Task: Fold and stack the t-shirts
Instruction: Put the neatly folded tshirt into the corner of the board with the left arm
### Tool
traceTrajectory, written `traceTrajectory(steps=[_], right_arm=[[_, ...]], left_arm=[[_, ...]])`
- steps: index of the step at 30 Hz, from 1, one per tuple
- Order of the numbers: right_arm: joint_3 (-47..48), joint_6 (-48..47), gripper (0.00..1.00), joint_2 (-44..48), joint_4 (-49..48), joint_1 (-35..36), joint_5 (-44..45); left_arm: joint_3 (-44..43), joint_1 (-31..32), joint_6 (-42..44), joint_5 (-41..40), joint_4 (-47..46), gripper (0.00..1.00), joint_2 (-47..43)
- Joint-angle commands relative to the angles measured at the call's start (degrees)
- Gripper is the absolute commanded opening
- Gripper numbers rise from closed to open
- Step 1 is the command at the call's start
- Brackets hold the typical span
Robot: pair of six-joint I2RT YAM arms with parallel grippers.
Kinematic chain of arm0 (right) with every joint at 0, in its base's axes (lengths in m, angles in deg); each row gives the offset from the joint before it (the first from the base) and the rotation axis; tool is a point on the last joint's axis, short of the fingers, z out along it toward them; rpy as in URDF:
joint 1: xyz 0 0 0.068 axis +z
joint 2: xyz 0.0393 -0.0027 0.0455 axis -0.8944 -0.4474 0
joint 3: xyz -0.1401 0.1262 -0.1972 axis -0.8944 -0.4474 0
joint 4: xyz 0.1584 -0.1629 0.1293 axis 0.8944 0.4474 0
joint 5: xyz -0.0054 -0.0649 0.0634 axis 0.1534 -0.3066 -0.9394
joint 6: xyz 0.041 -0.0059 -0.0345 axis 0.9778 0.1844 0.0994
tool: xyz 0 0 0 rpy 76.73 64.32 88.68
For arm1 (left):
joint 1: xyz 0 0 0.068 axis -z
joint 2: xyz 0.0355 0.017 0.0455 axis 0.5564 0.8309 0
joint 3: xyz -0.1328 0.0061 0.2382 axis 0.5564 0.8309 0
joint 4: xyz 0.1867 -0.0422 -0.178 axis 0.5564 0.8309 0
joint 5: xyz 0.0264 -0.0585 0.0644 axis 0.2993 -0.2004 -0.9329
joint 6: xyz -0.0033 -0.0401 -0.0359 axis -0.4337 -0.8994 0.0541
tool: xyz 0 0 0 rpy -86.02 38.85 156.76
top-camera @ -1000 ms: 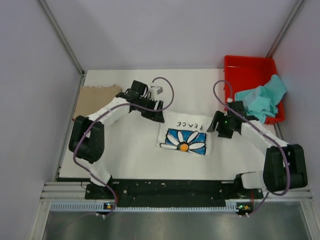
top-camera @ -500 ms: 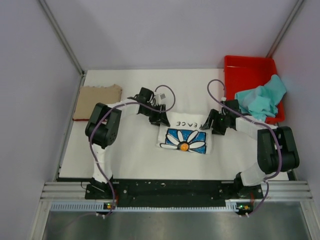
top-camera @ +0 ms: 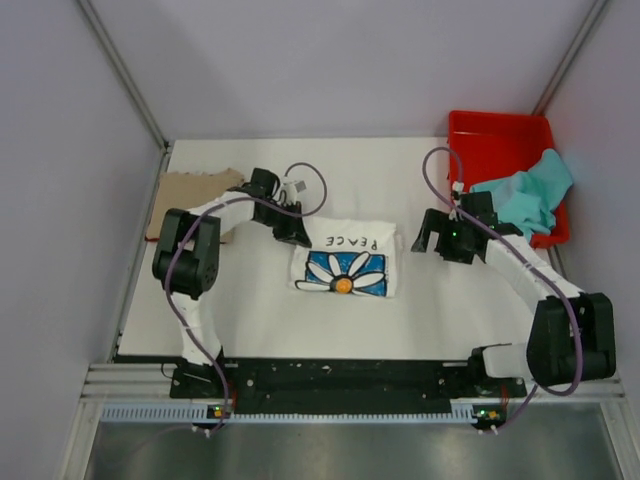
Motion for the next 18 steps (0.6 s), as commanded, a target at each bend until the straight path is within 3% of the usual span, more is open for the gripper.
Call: traceTrajectory(steps=[1,8,18], right_arm=[[3.1,-3.5,0.99,5.0,4.6,-0.5,2.5],[3.6,-6.3,0.99,4.8,6.0,-0.6,3.2],[3.3,-8.5,0.99,4.0,6.9,-0.6,4.4]], left_arm=[[-3.0,-5.4,16.9,-10.0,11.3,0.00,-8.9],[-13.1,-13.0,31.0,-21.2,23.6,0.00,-10.3],[-32.2,-16.4,38.9,-36.9,33.4,0.00,-6.5]])
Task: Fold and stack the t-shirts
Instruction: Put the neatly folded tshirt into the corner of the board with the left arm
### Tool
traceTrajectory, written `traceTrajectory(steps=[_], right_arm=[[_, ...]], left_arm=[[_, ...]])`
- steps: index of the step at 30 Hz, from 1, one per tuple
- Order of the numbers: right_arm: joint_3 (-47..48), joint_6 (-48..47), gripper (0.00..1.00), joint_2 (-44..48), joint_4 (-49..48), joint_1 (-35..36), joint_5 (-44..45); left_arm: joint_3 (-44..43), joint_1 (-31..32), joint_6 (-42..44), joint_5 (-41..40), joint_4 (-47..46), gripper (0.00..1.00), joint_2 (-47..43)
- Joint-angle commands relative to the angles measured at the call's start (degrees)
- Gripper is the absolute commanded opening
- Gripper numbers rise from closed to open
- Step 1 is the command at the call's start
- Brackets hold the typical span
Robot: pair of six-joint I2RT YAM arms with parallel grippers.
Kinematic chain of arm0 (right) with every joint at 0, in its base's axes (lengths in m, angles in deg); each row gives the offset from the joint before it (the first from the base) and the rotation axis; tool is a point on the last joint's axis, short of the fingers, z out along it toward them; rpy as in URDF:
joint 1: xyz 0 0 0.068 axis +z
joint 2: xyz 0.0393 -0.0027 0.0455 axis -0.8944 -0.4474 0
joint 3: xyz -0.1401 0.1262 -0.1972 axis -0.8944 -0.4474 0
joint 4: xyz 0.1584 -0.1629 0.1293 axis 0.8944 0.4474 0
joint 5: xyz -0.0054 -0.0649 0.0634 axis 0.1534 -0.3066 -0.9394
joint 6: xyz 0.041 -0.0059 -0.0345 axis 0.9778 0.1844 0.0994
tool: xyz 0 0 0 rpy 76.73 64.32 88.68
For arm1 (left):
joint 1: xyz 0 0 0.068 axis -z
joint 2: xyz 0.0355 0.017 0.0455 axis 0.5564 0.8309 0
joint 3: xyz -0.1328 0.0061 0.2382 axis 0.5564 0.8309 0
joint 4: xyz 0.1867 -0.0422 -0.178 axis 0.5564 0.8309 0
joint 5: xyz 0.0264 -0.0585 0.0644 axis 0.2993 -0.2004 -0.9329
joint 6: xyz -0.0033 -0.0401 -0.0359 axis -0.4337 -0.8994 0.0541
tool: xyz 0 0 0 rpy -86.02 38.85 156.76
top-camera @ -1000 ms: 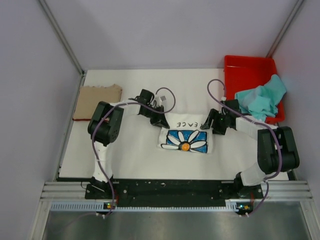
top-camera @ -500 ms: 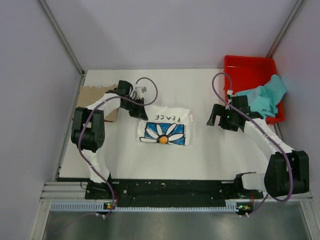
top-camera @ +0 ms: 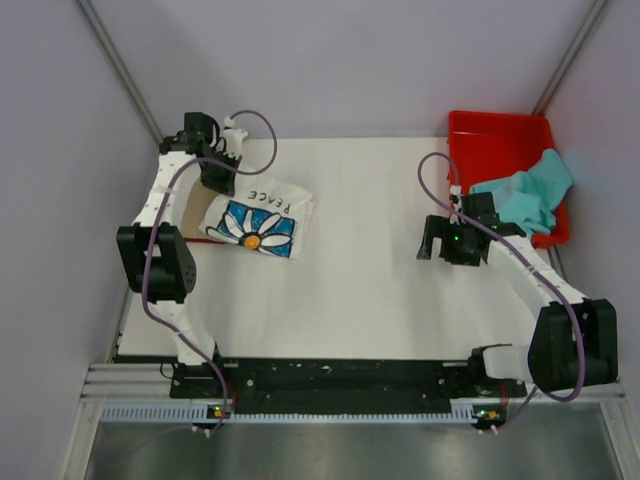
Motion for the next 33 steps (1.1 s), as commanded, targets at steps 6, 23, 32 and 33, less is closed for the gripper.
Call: traceTrajectory(steps=[6,23,32,33], right_arm=[[1.8,-2.6,0.99,0.2,0.0,-0.6,2.2],[2.0,-3.4,0.99,-0.7,0.1,-0.7,3.4],[2.0,-3.5,0.99,-0.8,0.1,-0.6,3.7],[2.0,-3.6,0.99,-0.8,0.0,-0.7,3.7]], left_arm=[[-11.8,-1.6,10.2,-19.8,5.1,0.00,-0.2],[-19.7,-7.9,14.4,-22.3,3.7,0.00,-2.1],[-21.7,-10.2,15.7,-23.7,0.6,0.00,2.2],[-21.6,-10.6,15.8,-23.8,0.5,0.00,3.1]])
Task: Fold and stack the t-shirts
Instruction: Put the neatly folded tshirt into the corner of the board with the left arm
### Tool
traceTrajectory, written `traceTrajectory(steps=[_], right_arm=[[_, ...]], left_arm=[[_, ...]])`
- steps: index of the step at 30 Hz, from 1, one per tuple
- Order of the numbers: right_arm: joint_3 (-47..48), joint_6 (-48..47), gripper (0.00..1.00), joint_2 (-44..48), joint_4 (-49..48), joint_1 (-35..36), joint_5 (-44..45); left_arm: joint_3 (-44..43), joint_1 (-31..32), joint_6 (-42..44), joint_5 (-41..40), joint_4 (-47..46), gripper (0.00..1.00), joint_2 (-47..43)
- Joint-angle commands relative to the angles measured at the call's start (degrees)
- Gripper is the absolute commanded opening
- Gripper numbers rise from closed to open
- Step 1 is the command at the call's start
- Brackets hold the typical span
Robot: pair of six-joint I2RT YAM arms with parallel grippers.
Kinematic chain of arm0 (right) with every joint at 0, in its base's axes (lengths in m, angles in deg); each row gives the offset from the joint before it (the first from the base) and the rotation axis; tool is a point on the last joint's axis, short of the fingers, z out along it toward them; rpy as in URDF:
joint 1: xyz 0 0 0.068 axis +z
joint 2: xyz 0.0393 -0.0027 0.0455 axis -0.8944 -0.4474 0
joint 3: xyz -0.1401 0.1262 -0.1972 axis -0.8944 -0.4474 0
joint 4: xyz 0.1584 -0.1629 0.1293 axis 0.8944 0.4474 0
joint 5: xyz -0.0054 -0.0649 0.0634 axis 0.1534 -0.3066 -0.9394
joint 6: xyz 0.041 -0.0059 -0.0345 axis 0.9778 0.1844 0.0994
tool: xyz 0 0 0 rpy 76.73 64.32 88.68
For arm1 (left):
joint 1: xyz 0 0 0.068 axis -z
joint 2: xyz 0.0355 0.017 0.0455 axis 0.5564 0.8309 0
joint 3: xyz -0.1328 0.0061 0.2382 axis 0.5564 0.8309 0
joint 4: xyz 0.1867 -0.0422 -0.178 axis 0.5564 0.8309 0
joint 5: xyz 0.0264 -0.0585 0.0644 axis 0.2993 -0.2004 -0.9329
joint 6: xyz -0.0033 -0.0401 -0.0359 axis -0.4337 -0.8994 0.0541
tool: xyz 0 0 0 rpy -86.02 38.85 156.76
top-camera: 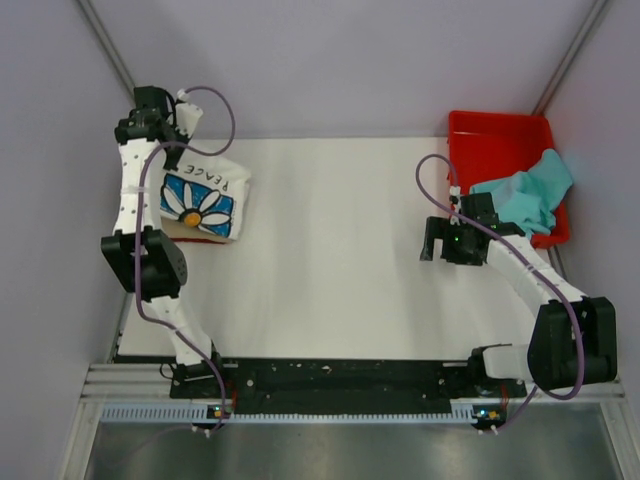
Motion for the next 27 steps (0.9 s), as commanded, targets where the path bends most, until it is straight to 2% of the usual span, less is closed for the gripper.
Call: traceTrajectory(steps=[1,5,6,7,8,9,10,11,14,19,23,27], right_arm=[[2.0,-1.2,0.99,-0.2,-0.3,-0.6,0.7],[2.0,-1.5,0.99,-0.1,-0.1,-0.6,0.7],[2.0,-1.5,0.99,-0.1,-0.3,-0.7,0.6],[1.9,-1.5,0.99,-0.1,-0.1,-0.6,0.4],[2.1,-1.5,0.99,-0.4,-0.2,-0.6,0.0],[2.1,-1.5,0.99,-0.4,-0.1,-0.6,-0.2],[2.1,-1.5,0.99,-0.4,-0.1,-0.6,-0.3],[2.0,-1.5,0.99,-0.3,-0.1,-0.6,-0.3],[1.9,-1.5,0.99,0.3,-0.2,-0.6,-0.2],[2.1,-1.9,0.99,2.4,-0.1,-0.6,-0.2],[1.9,-2.0,0.99,4.4,-0.3,-0.6,-0.1],[1.5,-1.9,0.99,6.2,-1.3,-0.6,-0.2]], left_arm=[[-2.6,-1.9,1.6,-2.6,-5.3,0.00,2.2],[-2.2,-3.5,0.9,-3.9,-6.0,0.00,6.1],[-2.2,-4.0,0.8,-5.3,-6.7,0.08,7.1],[-2.2,-4.3,0.9,-7.3,-8.0,0.19,8.2],[-2.3,-4.7,0.8,-9.0,-9.2,0.36,9.2],[-2.9,-4.9,0.9,-11.1,-10.2,0.59,10.2],[-4.0,-5.1,0.8,-13.2,-11.2,0.94,11.2],[-6.2,-5.1,0.6,-14.6,-11.4,0.99,12.4],[-8.0,-4.1,-1.4,-14.7,-11.0,0.99,12.0],[5.7,1.0,1.0,-17.8,-19.4,0.99,3.0],[14.2,5.5,-1.8,-7.9,-17.7,0.99,-6.5],[27.5,12.2,-3.6,1.9,-19.0,0.99,-16.8]])
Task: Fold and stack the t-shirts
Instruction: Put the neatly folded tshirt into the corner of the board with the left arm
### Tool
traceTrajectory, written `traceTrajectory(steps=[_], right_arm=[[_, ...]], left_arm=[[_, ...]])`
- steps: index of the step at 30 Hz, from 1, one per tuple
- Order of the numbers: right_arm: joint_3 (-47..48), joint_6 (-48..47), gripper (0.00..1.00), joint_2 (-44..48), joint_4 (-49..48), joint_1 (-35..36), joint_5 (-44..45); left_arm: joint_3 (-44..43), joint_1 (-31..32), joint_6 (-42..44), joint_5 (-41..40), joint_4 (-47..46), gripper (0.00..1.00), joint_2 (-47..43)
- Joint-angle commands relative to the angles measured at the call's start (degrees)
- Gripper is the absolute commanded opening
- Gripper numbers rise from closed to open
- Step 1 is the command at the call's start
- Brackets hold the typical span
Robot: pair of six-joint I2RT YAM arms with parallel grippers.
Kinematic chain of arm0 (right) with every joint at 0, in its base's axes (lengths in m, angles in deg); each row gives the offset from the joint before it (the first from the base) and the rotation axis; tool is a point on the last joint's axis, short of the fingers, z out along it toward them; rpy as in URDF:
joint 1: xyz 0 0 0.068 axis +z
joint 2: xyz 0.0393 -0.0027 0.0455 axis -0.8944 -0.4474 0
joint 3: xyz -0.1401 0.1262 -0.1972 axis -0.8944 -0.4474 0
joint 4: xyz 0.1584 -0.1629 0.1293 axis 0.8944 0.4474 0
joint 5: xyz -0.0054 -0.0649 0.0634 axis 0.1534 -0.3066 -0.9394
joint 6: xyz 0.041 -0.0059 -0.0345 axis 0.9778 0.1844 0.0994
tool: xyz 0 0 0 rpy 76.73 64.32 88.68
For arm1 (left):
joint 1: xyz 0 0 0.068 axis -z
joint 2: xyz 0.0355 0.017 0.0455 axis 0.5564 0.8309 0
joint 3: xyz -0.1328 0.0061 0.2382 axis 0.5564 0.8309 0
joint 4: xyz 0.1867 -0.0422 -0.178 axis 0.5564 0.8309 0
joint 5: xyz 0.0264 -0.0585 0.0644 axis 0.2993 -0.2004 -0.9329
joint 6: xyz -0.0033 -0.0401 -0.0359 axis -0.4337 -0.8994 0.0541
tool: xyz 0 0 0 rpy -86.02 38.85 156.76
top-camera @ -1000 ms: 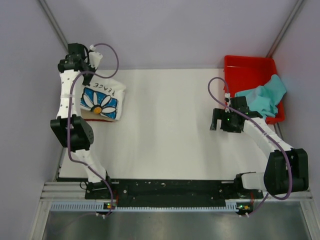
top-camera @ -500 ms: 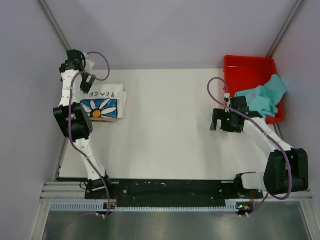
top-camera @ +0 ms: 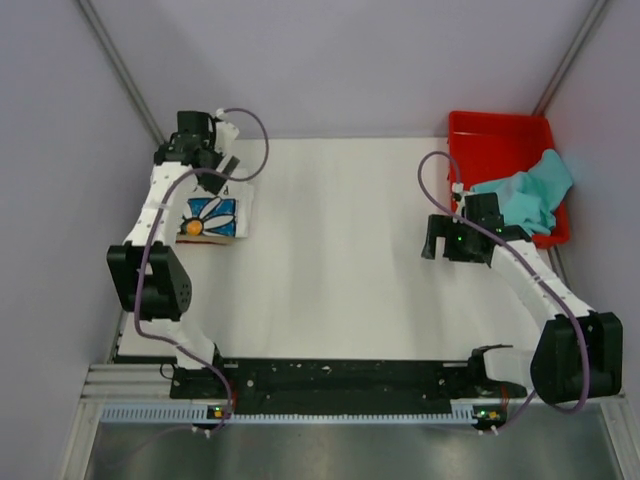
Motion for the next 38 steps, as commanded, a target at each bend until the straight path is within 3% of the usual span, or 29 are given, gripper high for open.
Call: traceTrajectory(steps=[1,5,8,13,19,38], right_arm=[[1.5,-0.6,0.99,3.4,-1.4,-0.7,-0.4],[1.2,-0.5,0.99,4.7,-2.5,-0.6,-1.2],[0.3,0.0,0.99,6.4,-3.7,-0.7,-0.7],[-2.8,1.4,0.99,10.0,-7.6,-0.6,-0.2],[-5.0,1.7,0.99,13.0,-9.1,-0.6,1.0],[-7.7,2.5,0.99,12.7,-12.3,-0.6,1.9]], left_arm=[[12.1,6.6,-3.2,13.5,-3.6,0.99,-14.3],[25.2,10.5,-3.1,24.4,-6.3,0.99,-23.6],[37.4,11.4,-3.6,26.8,-12.4,0.99,-31.0],[56.4,11.4,-6.1,25.9,-25.6,0.99,-38.7],[73.6,9.8,-7.9,18.1,-39.4,0.99,-42.2],[72.8,9.1,-10.5,15.4,-38.9,0.99,-41.5]])
